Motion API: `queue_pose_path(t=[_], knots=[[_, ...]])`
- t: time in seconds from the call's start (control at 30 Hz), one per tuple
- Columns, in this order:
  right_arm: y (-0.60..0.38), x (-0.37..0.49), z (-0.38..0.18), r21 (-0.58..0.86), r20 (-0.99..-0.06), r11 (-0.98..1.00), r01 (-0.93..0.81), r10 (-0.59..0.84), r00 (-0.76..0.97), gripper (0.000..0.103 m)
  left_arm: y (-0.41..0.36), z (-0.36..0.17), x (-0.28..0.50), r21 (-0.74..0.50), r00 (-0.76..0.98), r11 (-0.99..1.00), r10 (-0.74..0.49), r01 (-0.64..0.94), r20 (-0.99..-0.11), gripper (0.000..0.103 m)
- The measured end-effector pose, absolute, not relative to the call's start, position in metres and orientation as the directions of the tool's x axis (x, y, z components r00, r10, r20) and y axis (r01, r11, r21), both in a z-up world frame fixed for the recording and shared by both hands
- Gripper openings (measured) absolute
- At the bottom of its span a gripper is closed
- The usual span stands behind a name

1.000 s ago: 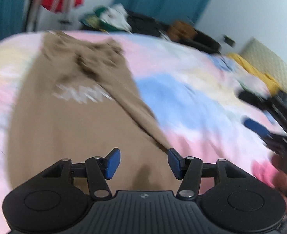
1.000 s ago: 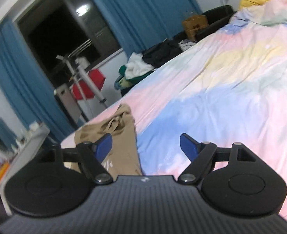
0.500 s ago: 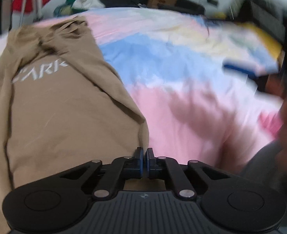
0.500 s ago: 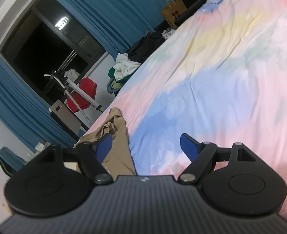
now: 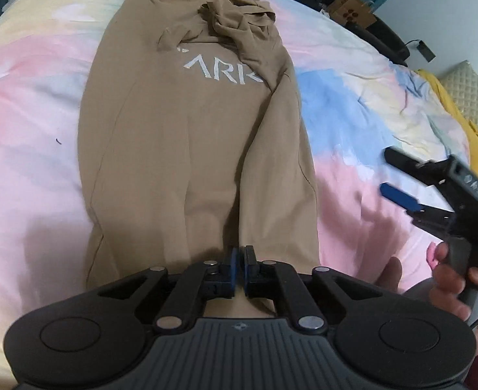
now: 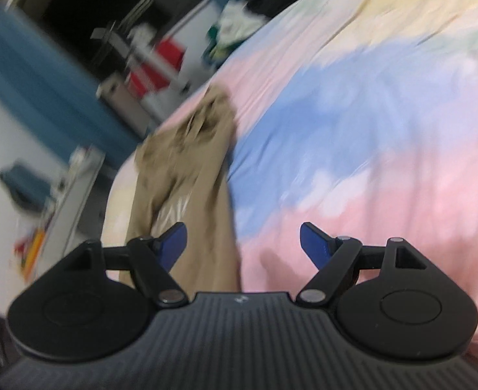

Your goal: Fold clothes

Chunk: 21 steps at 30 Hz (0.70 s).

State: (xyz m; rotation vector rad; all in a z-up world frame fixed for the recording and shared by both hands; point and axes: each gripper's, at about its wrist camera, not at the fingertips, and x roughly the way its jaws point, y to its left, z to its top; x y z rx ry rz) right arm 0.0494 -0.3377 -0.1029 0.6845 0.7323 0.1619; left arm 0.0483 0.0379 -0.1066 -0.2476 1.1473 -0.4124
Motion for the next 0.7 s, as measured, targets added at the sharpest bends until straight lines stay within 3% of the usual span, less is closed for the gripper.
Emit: queue_pose_path(t=[0.1, 0.23, 0.47, 0.57, 0.7], knots=[[-0.315, 0.057, -0.108, 0.577, -0.628, 0.815, 0.044, 0.410, 0.661, 0.079, 0.054, -0.096, 0.044, -0.425, 0.387, 0.887, -0.461, 0.179, -0.799, 0.026], [-0.289, 0.064, -0.118, 0.533, -0.700, 0.846, -0.026, 0.458, 0.548, 0.077, 0.084, -0.081, 0.037, -0.418, 0.472, 0.893, -0.445, 0.168, -0.761, 0.058], [-0.264, 0.067, -0.135, 0.517, -0.784, 0.854, -0.060, 0.501, 0.366, 0.078, 0.116, -0.103, 0.040, -0.365, 0.436, 0.929, -0.353, 0.058, -0.828, 0.073], [-0.252, 0.064, -0.139, 0.506, -0.813, 0.858, -0.093, 0.510, 0.282, 0.078, 0.111, -0.117, 0.049, -0.357, 0.329, 0.933, -0.353, 0.052, -0.876, 0.073], [-0.232, 0.053, -0.137, 0.450, -0.854, 0.874, -0.181, 0.481, 0.198, 0.067, 0.096, -0.120, 0.048, -0.359, 0.239, 0.923, -0.382, 0.135, -0.893, 0.068]])
